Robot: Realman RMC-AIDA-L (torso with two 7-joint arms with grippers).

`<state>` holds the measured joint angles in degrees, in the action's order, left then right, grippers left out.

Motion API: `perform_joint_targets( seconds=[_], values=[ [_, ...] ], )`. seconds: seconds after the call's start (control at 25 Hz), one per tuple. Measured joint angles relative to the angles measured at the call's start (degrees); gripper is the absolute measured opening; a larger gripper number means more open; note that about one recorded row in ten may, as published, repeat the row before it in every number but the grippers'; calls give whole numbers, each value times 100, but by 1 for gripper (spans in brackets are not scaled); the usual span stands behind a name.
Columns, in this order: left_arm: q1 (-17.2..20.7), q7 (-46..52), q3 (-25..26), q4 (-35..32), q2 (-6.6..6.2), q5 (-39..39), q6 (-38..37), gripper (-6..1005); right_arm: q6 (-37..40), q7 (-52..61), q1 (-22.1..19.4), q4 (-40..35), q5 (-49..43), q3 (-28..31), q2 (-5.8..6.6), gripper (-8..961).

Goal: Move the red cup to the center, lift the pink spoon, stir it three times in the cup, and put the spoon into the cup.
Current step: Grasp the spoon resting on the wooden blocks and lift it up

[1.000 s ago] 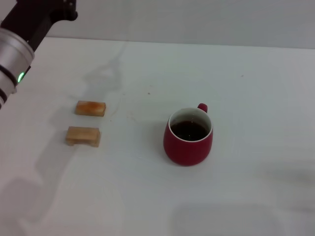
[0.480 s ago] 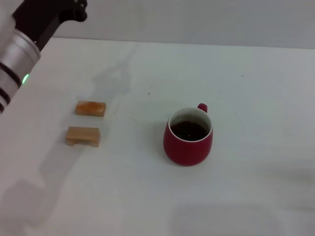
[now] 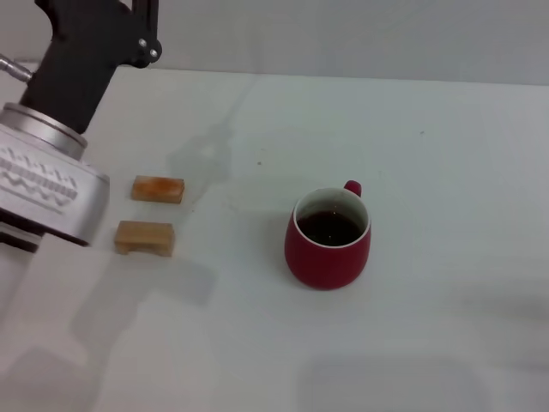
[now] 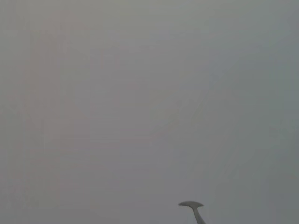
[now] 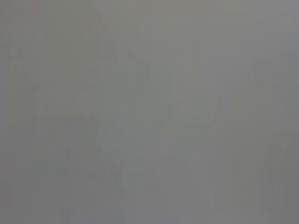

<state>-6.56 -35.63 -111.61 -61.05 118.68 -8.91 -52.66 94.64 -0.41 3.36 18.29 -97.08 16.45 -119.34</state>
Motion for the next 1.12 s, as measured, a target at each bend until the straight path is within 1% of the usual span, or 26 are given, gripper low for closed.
perform_joint_targets(
  seconds=[0.08, 0.12, 0.2, 0.24, 0.28, 0.32, 0.36, 0.4, 0.44, 0.52, 0.6, 0.68, 0.76, 0.8, 0.84, 0.92, 1.04, 1.08, 1.12],
  values=[
    [-54, -301, -155, 76, -5, -367, -169, 177, 4, 3, 4, 1, -2, -16, 0, 0],
    [-36, -313, -227, -64, -17, -614, -95, 177, 8, 6, 5, 1, -2, -29, 0, 0],
    [31, -176, -284, -470, -49, -865, 245, 177, 20, 14, 9, 1, -1, -42, 2, 0],
    [106, 6, -286, -961, -75, -977, 776, 177, 23, 17, 9, -1, 2, -44, 2, 0],
    [152, 138, -267, -1255, -83, -997, 1222, 177, 29, 18, 9, -3, 2, -45, 2, 0],
    [152, 138, -267, -1255, -83, -997, 1222, 177, 30, 19, 10, -5, 0, -45, 3, 0],
    [198, 481, -153, -1854, -88, -977, 2476, 177, 30, 19, 12, -5, -5, -47, 3, 0],
    [197, 580, -108, -2012, -91, -978, 2786, 177, 25, 20, 14, -5, -6, -50, 4, 0],
    [190, 738, -52, -2215, -95, -984, 3271, 177, 23, 20, 16, -5, -7, -52, 4, 0],
    [176, 1084, 53, -2576, -112, -1006, 3959, 177, 23, 21, 19, -8, -7, -55, 5, 0],
    [180, 1374, 90, -2835, -146, -1023, 4340, 178, 26, 22, 15, -11, -7, -54, 6, 0],
    [184, 1573, 91, -3118, -203, -1026, 4641, 178, 26, 23, 13, -10, -7, -55, 7, 0],
    [163, 1675, 95, -3490, -267, -1028, 5130, 178, 29, 23, 8, -10, -7, -54, 8, 0],
    [135, 1693, 128, -3712, -299, -1029, 5511, 178, 33, 23, 4, -11, -7, -54, 8, 0],
    [112, 1693, 160, -3860, -312, -1032, 5783, 178, 35, 23, 3, -10, -7, -54, 8, 0],
    [27, 1676, 288, -4262, -335, -1055, 6556, 178, 40, 23, 0, -10, -7, -54, 8, 0],
    [-90, 1654, 536, -4646, -303, -1127, 7581, 178, 48, 23, -15, -9, -7, -54, 8, 0],
    [-145, 1562, 662, -4769, -239, -1145, 8084, 178, 48, 23, -21, -9, -6, -54, 8, 0],
    [-178, 1432, 722, -4820, -177, -1148, 8362, 178, 49, 23, -25, -9, -1, -54, 8, 0]
  ],
)
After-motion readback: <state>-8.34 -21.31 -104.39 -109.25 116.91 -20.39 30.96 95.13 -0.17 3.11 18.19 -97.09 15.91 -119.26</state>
